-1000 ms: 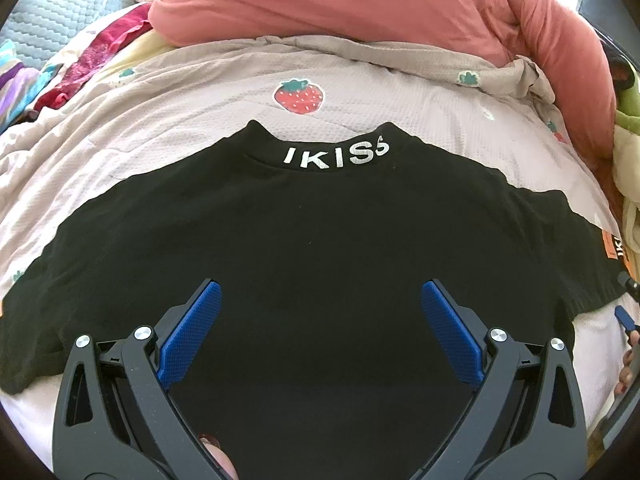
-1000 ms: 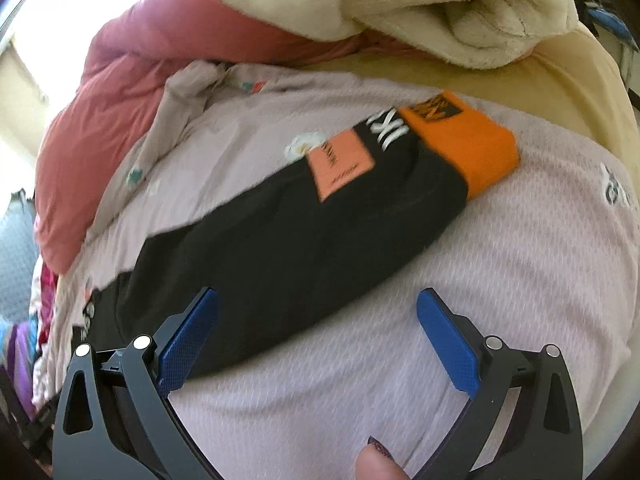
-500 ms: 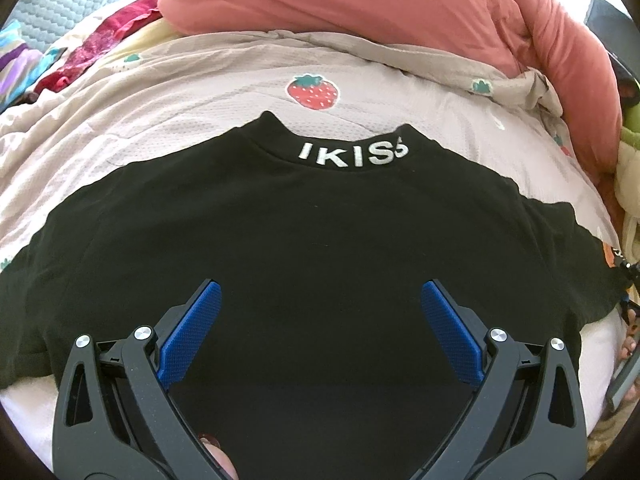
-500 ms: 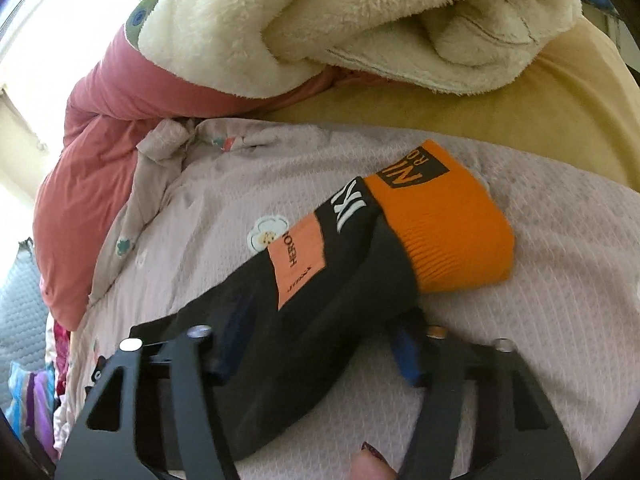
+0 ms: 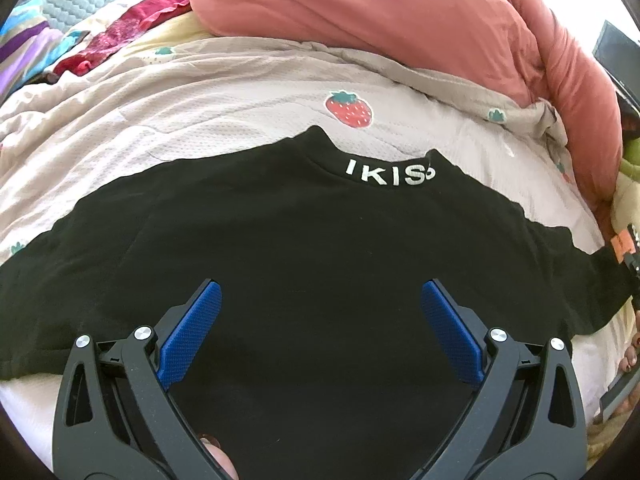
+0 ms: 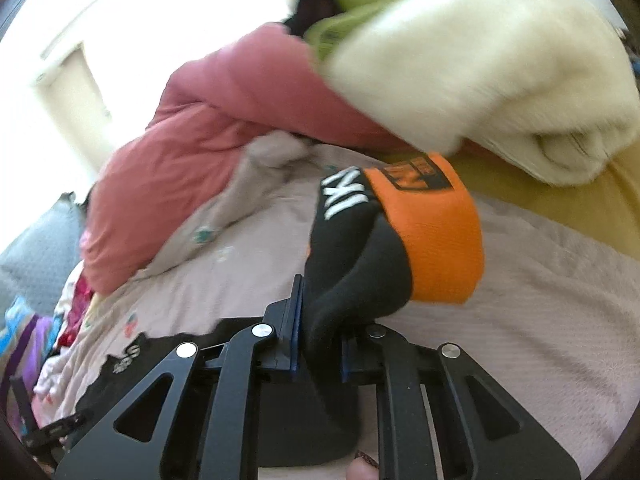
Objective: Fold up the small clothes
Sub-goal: 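Lift the sock with the right tool and carry it toward the shirt, then lower the sock onto the shirt chest and open the right tool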
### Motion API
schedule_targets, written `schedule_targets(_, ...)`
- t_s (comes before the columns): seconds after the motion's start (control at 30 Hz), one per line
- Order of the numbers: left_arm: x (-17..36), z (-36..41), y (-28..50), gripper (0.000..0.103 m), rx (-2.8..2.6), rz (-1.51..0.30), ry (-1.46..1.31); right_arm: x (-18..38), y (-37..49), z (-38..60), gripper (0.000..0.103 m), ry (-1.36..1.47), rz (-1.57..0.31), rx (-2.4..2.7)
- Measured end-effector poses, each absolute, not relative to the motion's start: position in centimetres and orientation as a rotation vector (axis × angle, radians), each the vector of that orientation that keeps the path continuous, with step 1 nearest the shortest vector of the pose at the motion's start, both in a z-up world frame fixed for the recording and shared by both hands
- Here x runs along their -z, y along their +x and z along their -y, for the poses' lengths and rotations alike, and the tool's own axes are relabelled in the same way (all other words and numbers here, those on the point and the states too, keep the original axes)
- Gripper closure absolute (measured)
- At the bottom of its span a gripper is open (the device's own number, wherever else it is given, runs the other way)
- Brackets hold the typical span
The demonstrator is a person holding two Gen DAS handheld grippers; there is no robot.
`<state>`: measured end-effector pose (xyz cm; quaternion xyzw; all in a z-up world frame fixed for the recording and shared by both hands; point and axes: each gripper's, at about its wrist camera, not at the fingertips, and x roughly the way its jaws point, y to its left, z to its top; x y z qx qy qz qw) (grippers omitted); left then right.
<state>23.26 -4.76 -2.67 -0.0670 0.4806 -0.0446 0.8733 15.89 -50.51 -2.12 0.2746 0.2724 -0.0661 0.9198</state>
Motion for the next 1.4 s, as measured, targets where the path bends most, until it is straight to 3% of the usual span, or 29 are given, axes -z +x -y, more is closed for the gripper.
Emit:
schedule_targets(0.5,1.0,1.8,22.2,0.009,0.105,-0.981,-0.206,-2.5,18.0,37.8,0.090,0.380,-0.572,-0.110)
schedule_targets(0.87,0.1,-1.1,21.8,0.009,0.126,-0.968,-0.293,-1.8,20.0,27.7,0.090,0.255,-0.642,-0.198)
schedule_targets(1.23,0.7,-4.2,22.1,0.009,0.110,-0.991,-0.398,1.7,20.2,16.9,0.088,-0.109,-0.689,-0.246)
schedule_targets(1.3,0.9,-4.9,22.1,0.009,0.111,-0.995,-0.428,2.5,19.9,15.5,0.084,-0.146,-0.706,-0.275)
schedule_targets(1.4,1.3,-5.5,22.2,0.009,0.113,-1.001,-0.456,3.7,19.2,13.5,0.059,-0.215,-0.717,-0.316)
